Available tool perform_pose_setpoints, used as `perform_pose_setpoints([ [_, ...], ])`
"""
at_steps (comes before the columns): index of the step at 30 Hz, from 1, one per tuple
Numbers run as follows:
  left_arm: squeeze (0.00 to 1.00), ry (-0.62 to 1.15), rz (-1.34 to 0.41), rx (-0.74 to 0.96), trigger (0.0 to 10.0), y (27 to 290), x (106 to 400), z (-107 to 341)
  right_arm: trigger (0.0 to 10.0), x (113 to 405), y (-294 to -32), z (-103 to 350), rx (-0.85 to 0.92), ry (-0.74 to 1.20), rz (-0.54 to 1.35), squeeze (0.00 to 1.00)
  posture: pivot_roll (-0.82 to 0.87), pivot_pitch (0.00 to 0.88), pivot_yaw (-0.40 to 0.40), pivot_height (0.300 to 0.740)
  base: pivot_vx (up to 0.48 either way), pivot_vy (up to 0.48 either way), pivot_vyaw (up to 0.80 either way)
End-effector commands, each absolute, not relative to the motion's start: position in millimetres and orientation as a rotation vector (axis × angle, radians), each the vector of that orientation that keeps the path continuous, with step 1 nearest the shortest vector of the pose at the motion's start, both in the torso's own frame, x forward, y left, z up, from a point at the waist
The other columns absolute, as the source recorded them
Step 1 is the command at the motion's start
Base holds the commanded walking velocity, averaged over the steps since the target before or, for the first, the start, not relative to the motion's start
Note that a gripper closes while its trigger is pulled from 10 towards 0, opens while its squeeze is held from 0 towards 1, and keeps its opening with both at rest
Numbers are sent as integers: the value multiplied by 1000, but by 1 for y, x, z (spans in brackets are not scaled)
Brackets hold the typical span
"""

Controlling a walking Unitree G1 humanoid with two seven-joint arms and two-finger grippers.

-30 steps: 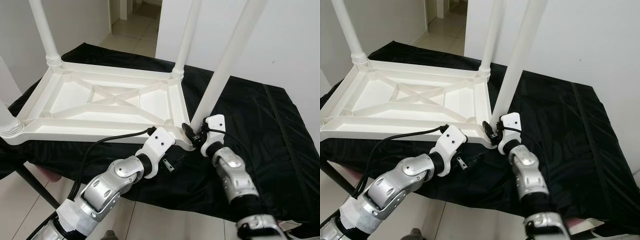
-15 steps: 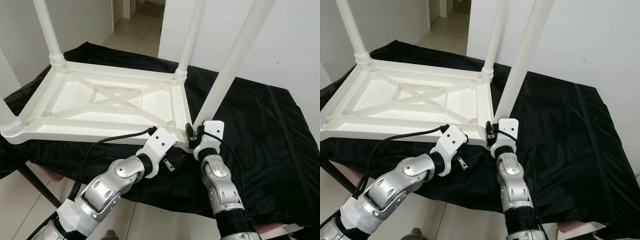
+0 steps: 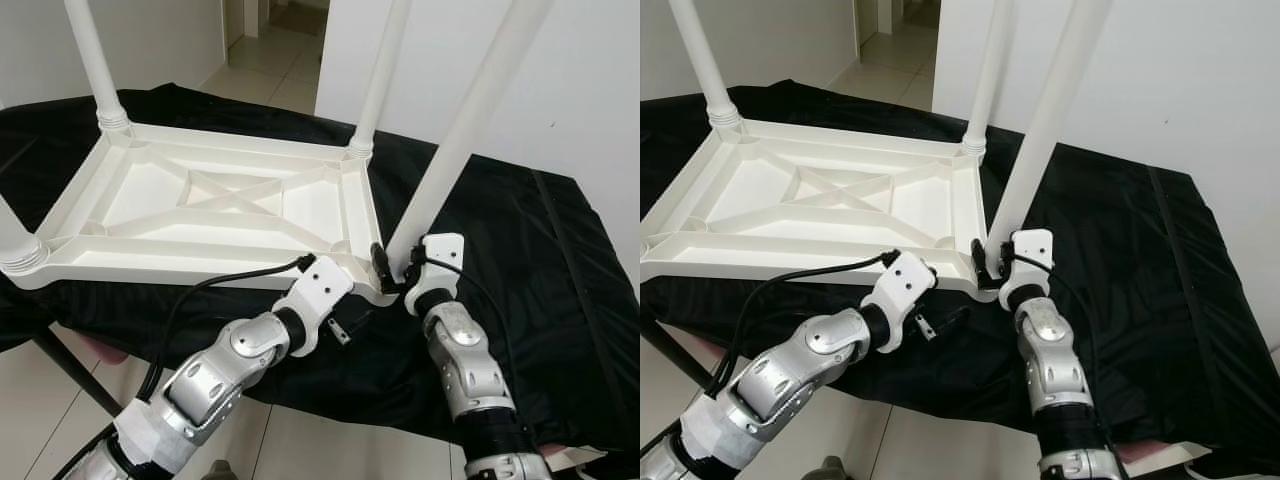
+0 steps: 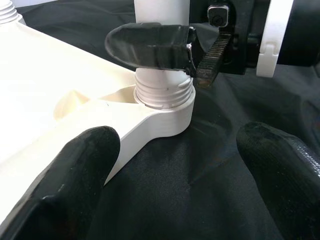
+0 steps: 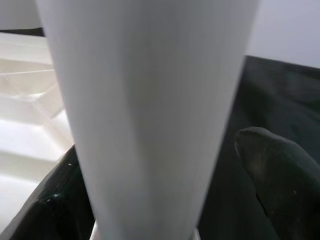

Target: Building children table

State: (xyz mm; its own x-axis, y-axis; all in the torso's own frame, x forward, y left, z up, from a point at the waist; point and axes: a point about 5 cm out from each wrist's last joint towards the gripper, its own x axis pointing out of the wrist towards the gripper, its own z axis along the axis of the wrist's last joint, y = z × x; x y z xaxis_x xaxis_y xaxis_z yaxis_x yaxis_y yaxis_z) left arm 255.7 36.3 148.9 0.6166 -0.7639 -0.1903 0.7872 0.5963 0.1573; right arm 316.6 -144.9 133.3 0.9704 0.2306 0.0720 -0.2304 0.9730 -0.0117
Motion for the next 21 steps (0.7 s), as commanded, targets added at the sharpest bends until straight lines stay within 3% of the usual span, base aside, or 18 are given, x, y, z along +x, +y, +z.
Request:
perform_pose_setpoints([
  [1,0,128,-1048,239,10000,32,250,145,10000,321,-151,135,-13,-68,322,0,147,0,-100,740,0,0,0],
  [13,0,124,-1049,241,10000,33,250,146,10000,332,-156,132,-158,-19,644,0,155,0,-99,740,0,0,0],
  [15,0,123,-1039,239,10000,34,250,147,0,336,-156,125,-200,28,721,0,173,0,-106,740,0,0,0],
  [21,0,125,-1028,235,10000,35,249,147,0,339,-158,119,-225,71,754,0,177,0,-109,740,0,0,0],
])
